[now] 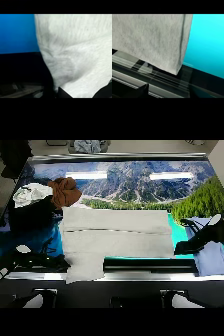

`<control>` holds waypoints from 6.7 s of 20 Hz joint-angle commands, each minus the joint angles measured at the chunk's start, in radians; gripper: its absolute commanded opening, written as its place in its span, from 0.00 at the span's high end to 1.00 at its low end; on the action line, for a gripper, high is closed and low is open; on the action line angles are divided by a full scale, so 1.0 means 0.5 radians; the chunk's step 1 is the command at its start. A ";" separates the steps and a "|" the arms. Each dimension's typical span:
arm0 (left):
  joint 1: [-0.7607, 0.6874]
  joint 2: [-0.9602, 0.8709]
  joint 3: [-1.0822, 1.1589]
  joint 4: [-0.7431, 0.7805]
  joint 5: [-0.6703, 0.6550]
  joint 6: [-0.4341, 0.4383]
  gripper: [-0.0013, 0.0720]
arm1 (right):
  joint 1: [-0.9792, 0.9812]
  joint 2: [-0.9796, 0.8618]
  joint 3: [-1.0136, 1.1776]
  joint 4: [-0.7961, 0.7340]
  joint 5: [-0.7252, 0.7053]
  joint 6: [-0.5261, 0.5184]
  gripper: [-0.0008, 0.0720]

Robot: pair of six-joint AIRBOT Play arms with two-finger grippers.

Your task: Fold the shirts.

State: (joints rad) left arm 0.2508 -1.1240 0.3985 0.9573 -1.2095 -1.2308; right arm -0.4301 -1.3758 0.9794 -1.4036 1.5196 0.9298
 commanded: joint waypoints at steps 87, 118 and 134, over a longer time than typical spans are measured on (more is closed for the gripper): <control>-1.736 -1.485 1.893 -1.571 1.141 -0.262 0.94 | 0.459 0.301 1.229 1.160 0.038 0.229 0.93; 0.007 0.464 1.640 -0.931 0.826 -0.192 0.94 | 1.894 -0.967 1.230 2.042 -1.443 0.105 0.05; 0.006 0.462 1.608 -0.759 0.825 -0.187 0.94 | 0.846 -0.848 0.668 1.534 -0.738 0.160 0.14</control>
State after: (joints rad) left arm 0.2546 -0.8936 1.2026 0.5713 -0.7975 -1.3247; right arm 0.0124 -1.7710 1.3823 -0.8330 1.2224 1.0782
